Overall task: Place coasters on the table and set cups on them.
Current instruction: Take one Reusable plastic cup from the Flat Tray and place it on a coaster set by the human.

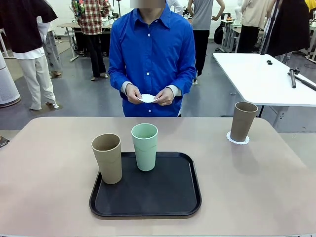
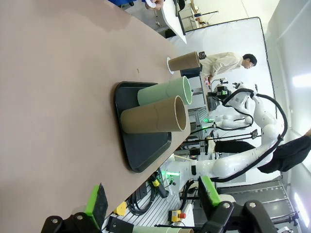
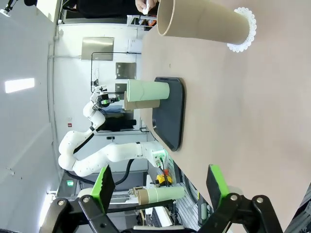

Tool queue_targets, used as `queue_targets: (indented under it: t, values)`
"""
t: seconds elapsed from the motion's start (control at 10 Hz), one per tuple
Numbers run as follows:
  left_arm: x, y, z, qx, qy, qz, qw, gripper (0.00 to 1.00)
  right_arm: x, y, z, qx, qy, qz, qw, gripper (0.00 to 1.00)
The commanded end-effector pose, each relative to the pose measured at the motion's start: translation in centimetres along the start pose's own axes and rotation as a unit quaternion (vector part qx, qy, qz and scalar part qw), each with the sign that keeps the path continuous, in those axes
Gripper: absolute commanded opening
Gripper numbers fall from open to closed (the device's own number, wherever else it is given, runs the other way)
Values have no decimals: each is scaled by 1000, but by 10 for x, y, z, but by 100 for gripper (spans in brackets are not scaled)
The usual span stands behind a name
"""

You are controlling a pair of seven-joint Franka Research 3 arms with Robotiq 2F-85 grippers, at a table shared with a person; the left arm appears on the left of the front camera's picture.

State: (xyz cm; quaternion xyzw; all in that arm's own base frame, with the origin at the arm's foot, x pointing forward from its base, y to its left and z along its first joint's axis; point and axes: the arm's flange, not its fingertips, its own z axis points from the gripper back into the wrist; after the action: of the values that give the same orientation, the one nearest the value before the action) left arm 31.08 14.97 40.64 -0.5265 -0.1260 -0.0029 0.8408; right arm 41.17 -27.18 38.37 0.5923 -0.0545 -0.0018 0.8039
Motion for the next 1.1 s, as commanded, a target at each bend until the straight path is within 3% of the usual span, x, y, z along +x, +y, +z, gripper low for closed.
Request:
queue_targets:
  t: [0.0, 1.0]
  values:
    - [-1, 0, 2, -9, -5, -4, 1000, 100, 2, -3, 3, 8, -3, 7, 1000, 100]
    - [-1, 0, 2, -9, -5, -4, 1000, 100, -1, -1, 1, 0, -1, -1, 1000, 100]
